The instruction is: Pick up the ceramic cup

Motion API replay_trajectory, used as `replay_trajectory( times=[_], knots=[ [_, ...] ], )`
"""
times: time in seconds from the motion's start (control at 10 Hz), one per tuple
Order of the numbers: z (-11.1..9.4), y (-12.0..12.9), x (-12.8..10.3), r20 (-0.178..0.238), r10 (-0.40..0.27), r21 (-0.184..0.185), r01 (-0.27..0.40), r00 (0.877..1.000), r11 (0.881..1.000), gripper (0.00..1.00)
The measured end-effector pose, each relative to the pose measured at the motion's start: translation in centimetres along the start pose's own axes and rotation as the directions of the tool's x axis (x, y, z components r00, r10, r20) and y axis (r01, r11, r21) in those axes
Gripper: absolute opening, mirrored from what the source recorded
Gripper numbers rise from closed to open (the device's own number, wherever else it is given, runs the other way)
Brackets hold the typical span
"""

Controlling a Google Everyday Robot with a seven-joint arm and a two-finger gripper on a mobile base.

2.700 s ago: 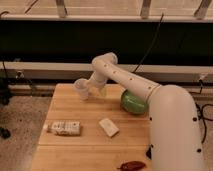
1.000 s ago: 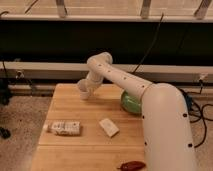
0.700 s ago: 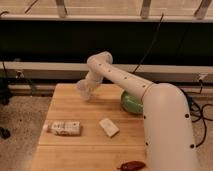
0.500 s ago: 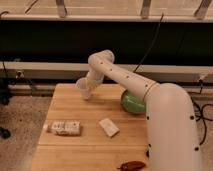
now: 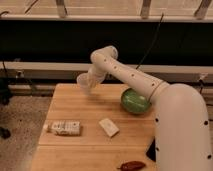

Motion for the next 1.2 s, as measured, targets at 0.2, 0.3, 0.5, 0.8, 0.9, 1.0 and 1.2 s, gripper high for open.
replay_trajectory(
  times=[0.2,0.3,0.5,0.8,0.9,1.0,1.2],
  knots=[
    [0.13,-0.06,-0.14,0.005,-0.003,-0.014,0.003,1.000,1.000,0.00],
    [0.15,0.03,-0.04,0.000,-0.003,-0.012,0.003,1.000,1.000,0.00],
    [-0.14,0.17,0.14,-0.002,-0.002,-0.004,0.002,1.000,1.000,0.00],
    [-0.44,0.06,0.14,-0.001,-0.010,0.000,0.010,1.000,1.000,0.00],
    [-0.44,0.10,0.13,-0.002,-0.011,0.000,0.011,1.000,1.000,0.00],
    [-0.49,0.24,0.23,-0.004,-0.011,0.002,0.011,1.000,1.000,0.00],
    [-0.68,0.22,0.31,-0.005,-0.013,0.007,0.013,1.000,1.000,0.00]
  ],
)
